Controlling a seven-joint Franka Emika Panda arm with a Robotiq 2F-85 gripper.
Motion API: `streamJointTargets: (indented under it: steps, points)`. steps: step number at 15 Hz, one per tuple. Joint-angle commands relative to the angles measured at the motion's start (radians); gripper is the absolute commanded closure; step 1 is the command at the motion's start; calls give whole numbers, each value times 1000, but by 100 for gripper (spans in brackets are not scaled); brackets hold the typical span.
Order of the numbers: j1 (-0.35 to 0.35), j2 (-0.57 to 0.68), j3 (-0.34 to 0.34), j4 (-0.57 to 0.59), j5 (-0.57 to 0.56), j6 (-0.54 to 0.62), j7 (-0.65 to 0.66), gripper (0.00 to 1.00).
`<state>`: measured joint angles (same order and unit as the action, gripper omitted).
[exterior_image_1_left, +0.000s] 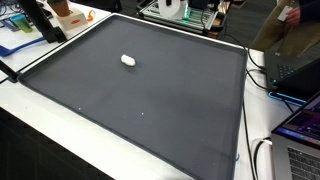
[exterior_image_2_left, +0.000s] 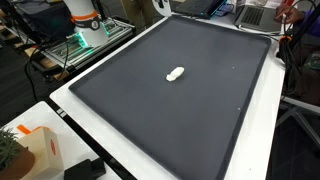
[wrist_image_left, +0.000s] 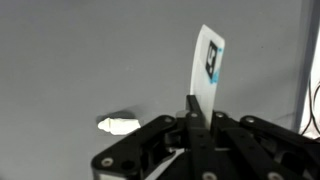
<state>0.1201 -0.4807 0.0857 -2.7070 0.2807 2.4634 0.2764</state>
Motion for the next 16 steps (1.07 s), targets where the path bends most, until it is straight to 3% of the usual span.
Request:
streamJointTargets:
  steps: [1, 3, 4, 11, 16]
  points:
    - [24, -36, -61, 10, 68, -66, -95, 99]
    - [19, -9, -102, 55, 88, -113, -151, 99]
    - [-2, -23, -48, 24, 53, -65, -90, 96]
    - [-3, -12, -80, 53, 69, -98, -135, 99]
    - [-24, 59, -72, 167, 47, -190, -96, 99]
